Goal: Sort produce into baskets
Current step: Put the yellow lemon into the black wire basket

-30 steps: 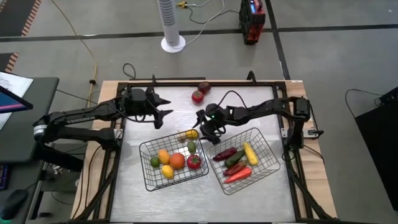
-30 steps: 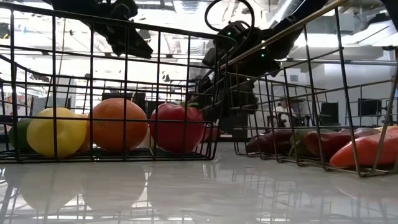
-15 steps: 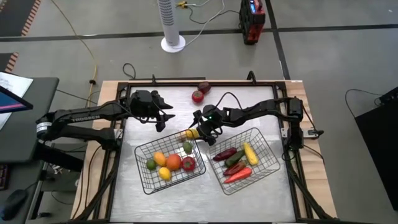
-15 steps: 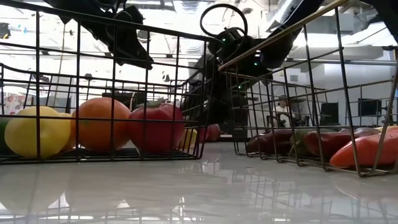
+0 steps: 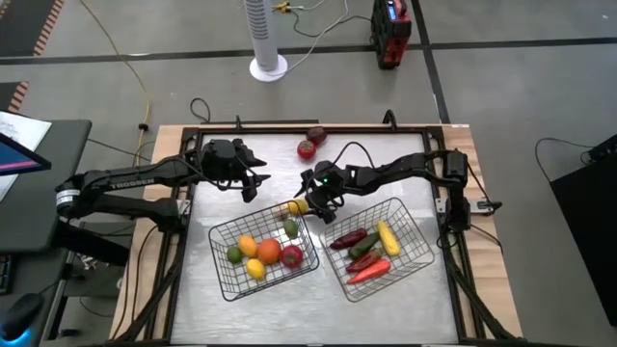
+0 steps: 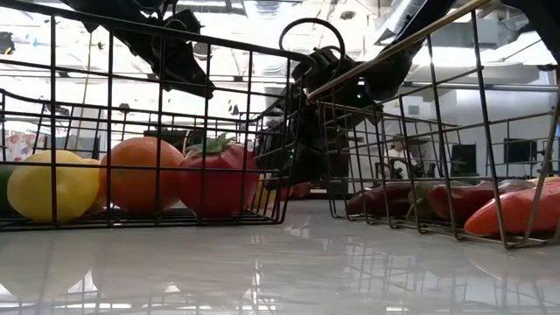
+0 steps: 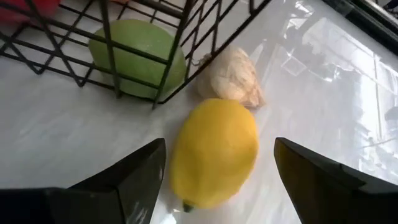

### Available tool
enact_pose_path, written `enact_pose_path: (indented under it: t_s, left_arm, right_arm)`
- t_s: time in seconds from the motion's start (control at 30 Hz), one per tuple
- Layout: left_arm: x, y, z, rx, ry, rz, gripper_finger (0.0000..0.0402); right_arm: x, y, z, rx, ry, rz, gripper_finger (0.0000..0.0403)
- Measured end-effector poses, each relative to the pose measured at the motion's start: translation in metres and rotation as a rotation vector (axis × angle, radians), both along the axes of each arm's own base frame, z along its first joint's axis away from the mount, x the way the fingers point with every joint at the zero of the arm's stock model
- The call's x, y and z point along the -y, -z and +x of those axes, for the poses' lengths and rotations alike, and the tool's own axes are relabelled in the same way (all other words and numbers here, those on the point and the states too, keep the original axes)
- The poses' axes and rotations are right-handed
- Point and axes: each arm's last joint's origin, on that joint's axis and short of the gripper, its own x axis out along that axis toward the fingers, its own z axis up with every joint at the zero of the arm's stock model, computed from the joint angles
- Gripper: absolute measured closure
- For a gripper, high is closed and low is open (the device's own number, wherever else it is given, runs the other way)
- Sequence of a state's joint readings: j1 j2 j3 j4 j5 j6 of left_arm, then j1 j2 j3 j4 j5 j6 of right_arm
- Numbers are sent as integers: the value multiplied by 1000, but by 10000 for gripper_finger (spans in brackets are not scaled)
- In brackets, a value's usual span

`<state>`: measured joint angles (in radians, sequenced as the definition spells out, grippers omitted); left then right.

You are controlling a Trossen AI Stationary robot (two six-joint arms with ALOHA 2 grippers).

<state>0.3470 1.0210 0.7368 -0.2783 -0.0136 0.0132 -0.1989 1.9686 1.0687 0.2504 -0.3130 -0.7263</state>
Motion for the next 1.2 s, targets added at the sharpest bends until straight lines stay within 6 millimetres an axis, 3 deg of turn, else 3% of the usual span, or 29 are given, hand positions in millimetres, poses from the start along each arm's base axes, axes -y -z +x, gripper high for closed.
enact_pose_path:
  t_s: [0.4, 0.67, 1.2]
  left_arm:
    - [0, 0, 0, 7, -11, -14, 212]
    - [0, 0, 0, 11, -17, -24, 212]
    - [0, 0, 0, 8, -17, -29, 212]
  right_arm:
    - [5, 1, -2, -19, 16, 17, 77]
    - [5, 18, 0, -54, 23, 26, 82]
    - [16, 14, 1, -16, 63, 39, 206]
